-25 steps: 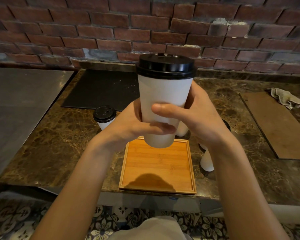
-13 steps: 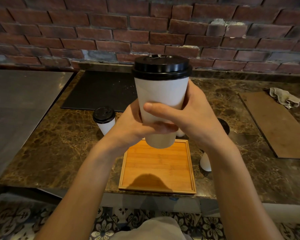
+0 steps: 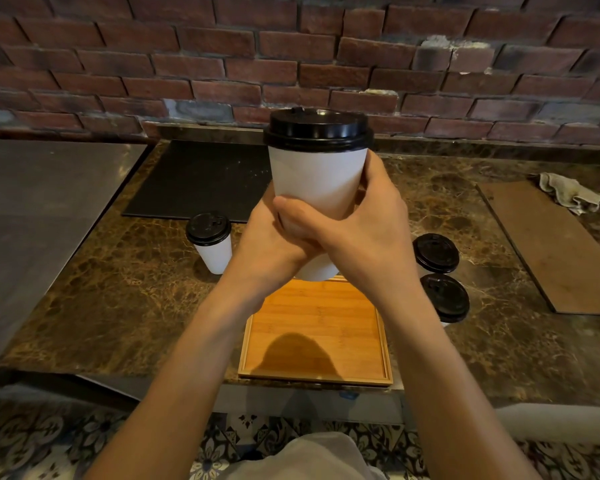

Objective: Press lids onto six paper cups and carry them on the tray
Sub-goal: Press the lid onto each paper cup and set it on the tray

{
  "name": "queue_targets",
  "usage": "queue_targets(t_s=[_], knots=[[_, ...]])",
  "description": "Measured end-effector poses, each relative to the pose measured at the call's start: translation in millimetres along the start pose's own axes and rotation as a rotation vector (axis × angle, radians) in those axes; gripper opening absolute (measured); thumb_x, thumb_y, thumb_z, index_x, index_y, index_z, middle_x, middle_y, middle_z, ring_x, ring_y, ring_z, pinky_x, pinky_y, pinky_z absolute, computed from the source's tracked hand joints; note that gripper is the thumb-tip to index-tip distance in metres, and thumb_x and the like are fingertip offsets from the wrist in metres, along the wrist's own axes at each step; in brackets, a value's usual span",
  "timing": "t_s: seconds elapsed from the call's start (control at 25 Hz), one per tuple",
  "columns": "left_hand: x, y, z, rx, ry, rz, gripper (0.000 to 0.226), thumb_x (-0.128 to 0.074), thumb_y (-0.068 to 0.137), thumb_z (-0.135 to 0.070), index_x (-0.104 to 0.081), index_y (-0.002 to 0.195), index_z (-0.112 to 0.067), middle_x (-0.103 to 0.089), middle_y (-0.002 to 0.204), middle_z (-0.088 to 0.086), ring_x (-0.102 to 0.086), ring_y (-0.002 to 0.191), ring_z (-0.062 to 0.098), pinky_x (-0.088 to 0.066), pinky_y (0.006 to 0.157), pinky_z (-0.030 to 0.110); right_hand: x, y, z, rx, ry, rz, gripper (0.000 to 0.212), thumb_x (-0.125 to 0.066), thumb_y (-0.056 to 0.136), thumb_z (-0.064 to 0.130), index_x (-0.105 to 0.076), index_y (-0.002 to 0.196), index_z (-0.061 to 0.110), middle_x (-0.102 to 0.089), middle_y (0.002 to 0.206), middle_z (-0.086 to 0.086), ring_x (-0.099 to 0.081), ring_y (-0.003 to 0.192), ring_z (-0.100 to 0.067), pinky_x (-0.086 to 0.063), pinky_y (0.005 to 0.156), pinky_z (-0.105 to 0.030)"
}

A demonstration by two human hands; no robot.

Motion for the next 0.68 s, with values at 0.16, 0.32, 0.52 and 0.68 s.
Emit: queue_targets(t_s=[0.16, 0.32, 0.52, 0.68], knots=[[-2, 1, -4, 0.009, -0.015, 0.046, 0.063, -0.076, 0.07, 0.003, -0.05, 0.127, -0.007, -0.064, 0.109, -0.005, -0.063, 0.099, -0.001, -0.05, 0.071, 0.009, 3, 3, 1, 0.005, 0.024, 0.017, 0.083, -0.08, 0.063, 0.056, -0.048, 0.132, 0.023, -0.059, 0.117, 0.012, -0.056, 0.109, -0.008, -0.054, 0.087, -0.04], [2, 0, -7, 0.044, -0.034, 0.107, 0.075, -0.084, 0.059, -0.015, -0.047, 0.124, -0.015, -0.061, 0.107, -0.006, -0.063, 0.095, 0.0, -0.051, 0.065, 0.011, 7, 7, 1, -0.005, 0.141, 0.079, 0.07, -0.084, 0.069, 0.046, -0.05, 0.128, 0.028, -0.059, 0.114, 0.014, -0.058, 0.104, -0.002, -0.058, 0.084, -0.031], [-1, -3, -15, 0.055, -0.151, 0.29, 0.076, -0.079, 0.061, -0.021, -0.046, 0.129, -0.014, -0.064, 0.113, 0.0, -0.063, 0.107, 0.016, -0.054, 0.079, 0.025, 10, 9, 7, 0.046, 0.289, 0.256, 0.063, -0.079, 0.07, 0.034, -0.052, 0.127, 0.024, -0.062, 0.112, 0.011, -0.062, 0.105, -0.006, -0.057, 0.079, -0.026], [-5, -9, -17, 0.05, -0.2, 0.419, 0.065, -0.075, 0.065, -0.01, -0.051, 0.124, -0.023, -0.067, 0.111, -0.006, -0.062, 0.108, 0.015, -0.053, 0.081, 0.023, 8, 6, 5, 0.039, 0.387, 0.399, 0.058, -0.077, 0.072, 0.02, -0.053, 0.125, 0.018, -0.066, 0.111, 0.005, -0.065, 0.105, -0.012, -0.055, 0.077, -0.023]])
Point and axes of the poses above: each hand's wrist, its own y-axis towards the middle knuckle, its own x-axis out of the back of the hand, z = x × y, the point moved 7 cm from there along y, towards the middle knuckle
